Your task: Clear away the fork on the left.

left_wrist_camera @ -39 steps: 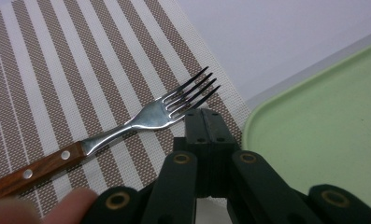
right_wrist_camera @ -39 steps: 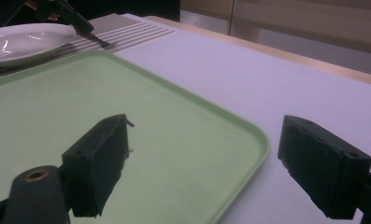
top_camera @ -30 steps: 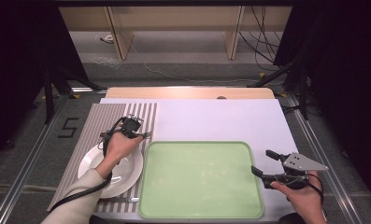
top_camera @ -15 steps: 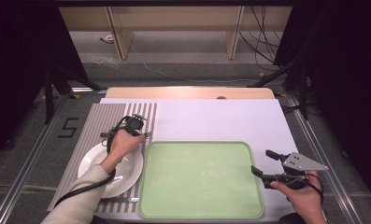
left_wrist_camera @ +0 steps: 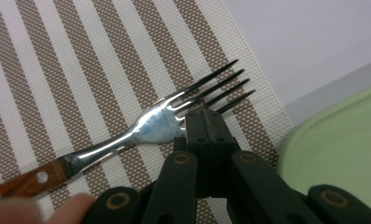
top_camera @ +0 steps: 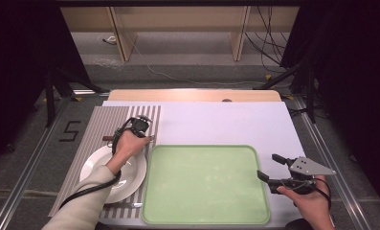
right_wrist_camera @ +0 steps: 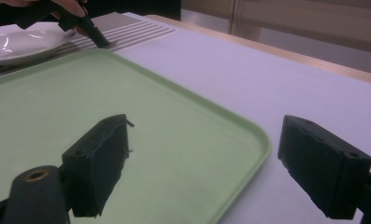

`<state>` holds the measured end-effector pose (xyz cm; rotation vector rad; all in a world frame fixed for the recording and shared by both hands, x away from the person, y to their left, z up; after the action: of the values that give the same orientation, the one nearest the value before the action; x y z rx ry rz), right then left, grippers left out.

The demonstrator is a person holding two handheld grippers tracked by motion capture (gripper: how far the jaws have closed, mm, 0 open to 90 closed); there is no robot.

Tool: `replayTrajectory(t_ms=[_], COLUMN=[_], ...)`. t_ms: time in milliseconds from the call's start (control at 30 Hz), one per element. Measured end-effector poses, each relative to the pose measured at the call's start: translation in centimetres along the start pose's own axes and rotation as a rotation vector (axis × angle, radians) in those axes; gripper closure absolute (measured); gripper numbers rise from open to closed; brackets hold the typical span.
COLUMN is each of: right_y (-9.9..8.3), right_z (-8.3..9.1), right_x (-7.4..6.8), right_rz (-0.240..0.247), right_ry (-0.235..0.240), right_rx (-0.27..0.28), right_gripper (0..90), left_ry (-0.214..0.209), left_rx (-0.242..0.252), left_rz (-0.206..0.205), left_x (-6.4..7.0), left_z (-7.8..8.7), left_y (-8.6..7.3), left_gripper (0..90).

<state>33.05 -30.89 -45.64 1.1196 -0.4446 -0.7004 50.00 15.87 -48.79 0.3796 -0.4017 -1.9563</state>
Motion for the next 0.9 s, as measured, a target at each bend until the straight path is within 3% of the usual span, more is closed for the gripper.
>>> replayTrajectory(t_ms=[700, 900], right_y=[0.0, 0.0], right_z=[-0.1, -0.1], right_x=[0.0, 0.0], right_rz=[0.000, 0.000], right_ry=[0.002, 0.003], right_rx=[-0.003, -0.003], right_gripper=[17.3, 17.2], left_ry=[0.041, 0.030], left_rx=[0.025, 0.039], left_rz=[0.031, 0.012], left_x=[-0.4, -0.5], left_z=[-0.9, -0.8], left_y=[1.5, 1.7], left_gripper=[89.7, 89.6])
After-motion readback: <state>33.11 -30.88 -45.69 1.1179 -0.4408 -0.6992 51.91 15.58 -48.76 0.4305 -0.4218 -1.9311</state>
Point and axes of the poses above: each handheld gripper's, and its own axes: z roughly backward along the jaws, y roughly out of its top, x roughly to its right, the point moved 2 cm from there along -z, roughly forward along the jaws, and after that the axes turned 3 degrees about y, right-handed, at the moved point
